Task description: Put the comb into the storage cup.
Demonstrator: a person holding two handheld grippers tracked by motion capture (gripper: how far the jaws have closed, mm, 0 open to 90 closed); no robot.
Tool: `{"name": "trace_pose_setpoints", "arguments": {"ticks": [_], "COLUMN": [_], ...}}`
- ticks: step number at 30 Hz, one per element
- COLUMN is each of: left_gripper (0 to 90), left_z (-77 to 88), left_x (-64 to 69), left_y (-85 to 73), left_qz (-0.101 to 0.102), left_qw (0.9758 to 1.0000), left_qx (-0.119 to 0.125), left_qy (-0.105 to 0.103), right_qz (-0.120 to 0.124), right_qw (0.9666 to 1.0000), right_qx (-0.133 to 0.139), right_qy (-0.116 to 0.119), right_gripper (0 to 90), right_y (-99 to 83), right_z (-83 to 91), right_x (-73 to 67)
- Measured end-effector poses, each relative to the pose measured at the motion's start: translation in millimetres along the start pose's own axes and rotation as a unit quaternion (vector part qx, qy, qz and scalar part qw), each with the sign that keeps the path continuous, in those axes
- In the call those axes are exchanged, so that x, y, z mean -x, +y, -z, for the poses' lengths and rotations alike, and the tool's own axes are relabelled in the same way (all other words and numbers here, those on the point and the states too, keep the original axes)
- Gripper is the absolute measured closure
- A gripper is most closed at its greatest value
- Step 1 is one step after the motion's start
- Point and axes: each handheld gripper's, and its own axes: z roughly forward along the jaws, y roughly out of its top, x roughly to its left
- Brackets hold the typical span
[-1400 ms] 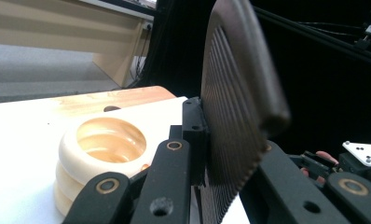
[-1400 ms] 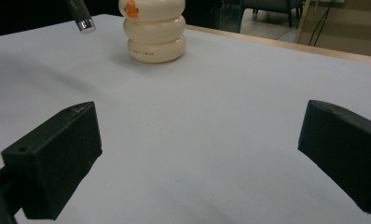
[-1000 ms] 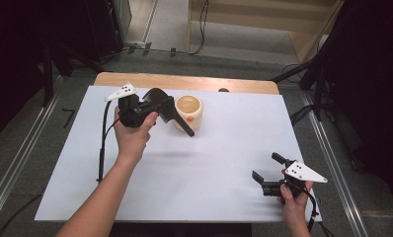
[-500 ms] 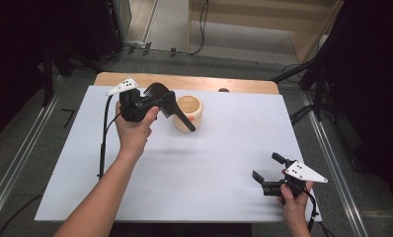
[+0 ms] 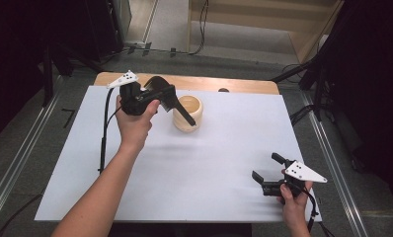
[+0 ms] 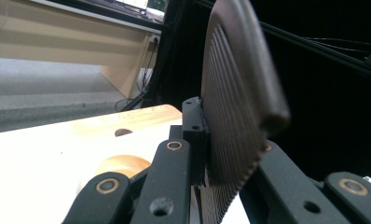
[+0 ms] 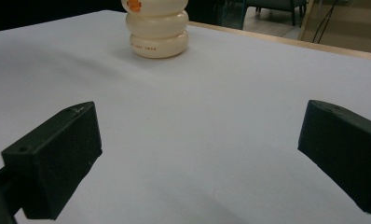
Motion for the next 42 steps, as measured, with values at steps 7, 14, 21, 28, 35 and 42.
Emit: {"name": "trace_pose_setpoints", "arguments": {"ticks": [7, 14, 21, 28, 35, 42], "left_gripper": [84.4, 84.5, 84.5, 84.5, 84.4, 84.5], "left_z": [-1.8, -3.9, -6.5, -8.8, -10.5, -11.3], "left_x": [-1.8, -4.7, -7.0, -9.3, -12.4, -16.6], "left_y": [2.4, 5.8, 8.1, 10.1, 10.9, 12.8], "left_qz": [0.003, 0.003, 0.003, 0.004, 0.007, 0.009], "left_qw": [1.0, 1.0, 0.9999, 0.9998, 0.9996, 0.9993], "left_qx": [0.005, 0.006, 0.009, 0.013, 0.021, 0.026], "left_qy": [0.003, 0.007, 0.009, 0.012, 0.016, 0.025], "right_qz": [-0.001, 0.001, -0.001, -0.001, -0.001, 0.001], "right_qw": [1.0, 1.0, 1.0, 1.0, 1.0, 1.0], "right_qx": [0.0, 0.0, 0.001, 0.0, 0.0, 0.0], "right_qy": [0.0, 0.0, -0.001, 0.0, 0.0, 0.001], "right_gripper": [0.0, 0.0, 0.0, 0.0, 0.0, 0.0], "right_y": [-0.2, -0.3, -0.6, -0.6, -0.8, -0.7], "right_z": [0.1, -0.1, 0.2, 0.2, 0.2, 0.1], "right_x": [0.4, 0.2, 0.5, 0.4, 0.4, 0.2]}}
